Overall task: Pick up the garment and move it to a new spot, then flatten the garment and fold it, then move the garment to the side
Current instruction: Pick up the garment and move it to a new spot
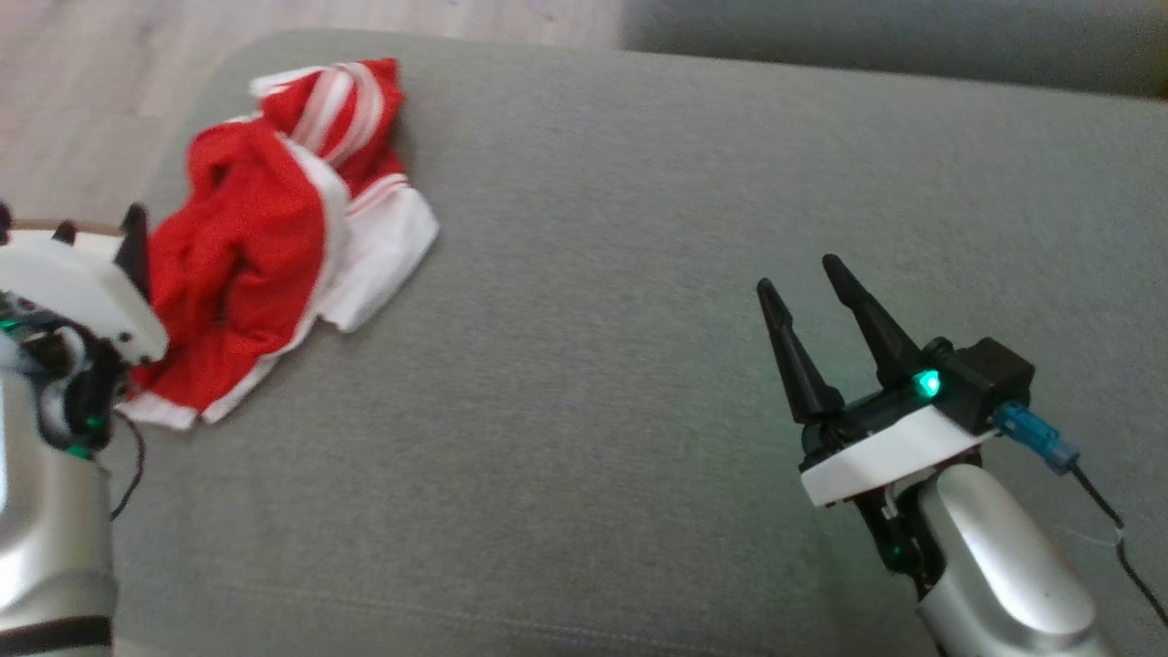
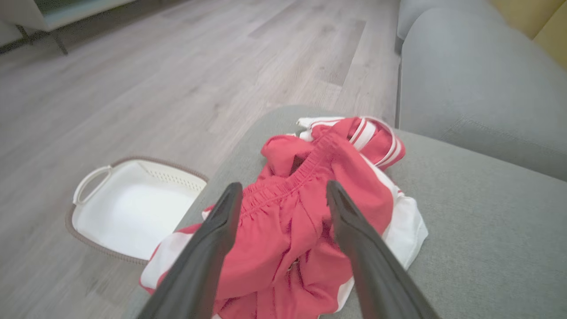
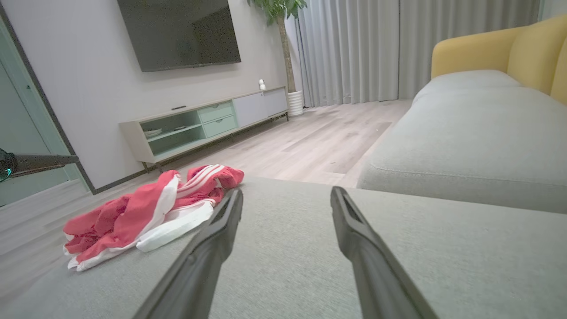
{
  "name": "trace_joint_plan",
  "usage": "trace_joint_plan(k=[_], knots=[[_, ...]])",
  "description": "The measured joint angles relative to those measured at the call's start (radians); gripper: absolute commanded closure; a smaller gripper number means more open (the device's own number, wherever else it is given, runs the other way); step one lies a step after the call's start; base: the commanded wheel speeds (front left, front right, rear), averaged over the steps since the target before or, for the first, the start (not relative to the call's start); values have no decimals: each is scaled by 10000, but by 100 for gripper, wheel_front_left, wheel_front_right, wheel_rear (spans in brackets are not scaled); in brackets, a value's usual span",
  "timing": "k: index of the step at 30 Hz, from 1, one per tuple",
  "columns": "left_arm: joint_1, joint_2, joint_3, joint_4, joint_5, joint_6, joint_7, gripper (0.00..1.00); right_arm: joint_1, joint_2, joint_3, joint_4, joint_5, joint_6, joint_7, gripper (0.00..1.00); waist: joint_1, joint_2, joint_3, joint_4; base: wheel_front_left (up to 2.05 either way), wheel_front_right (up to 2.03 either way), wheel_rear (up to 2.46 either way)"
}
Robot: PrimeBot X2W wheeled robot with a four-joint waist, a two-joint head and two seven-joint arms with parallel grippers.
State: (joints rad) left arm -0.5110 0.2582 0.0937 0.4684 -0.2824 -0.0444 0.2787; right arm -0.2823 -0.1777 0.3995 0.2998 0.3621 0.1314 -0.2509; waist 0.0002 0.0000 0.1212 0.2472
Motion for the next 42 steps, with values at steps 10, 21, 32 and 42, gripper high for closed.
trace_joint_plan(k=[10,21,32,42], knots=[[-996,472,558,3409,-652,4,535,0,-436,-284,81,-111,157,0,0,0,0,0,981,-1235,0,0,0],[-1653,531,502,5747,-727,-94,274,100,-587,-504,123,-167,253,0,0,0,-1,0,1365,-1671,0,0,0],[-1730,1112,-221,6240,-395,-642,-828,100,-503,-188,192,73,328,0,0,0,-2,0,350,-1477,0,0,0],[-2379,1480,-1421,4893,-94,-800,-1145,100,171,146,219,359,332,0,0,0,-2,0,-852,-1297,0,0,0]])
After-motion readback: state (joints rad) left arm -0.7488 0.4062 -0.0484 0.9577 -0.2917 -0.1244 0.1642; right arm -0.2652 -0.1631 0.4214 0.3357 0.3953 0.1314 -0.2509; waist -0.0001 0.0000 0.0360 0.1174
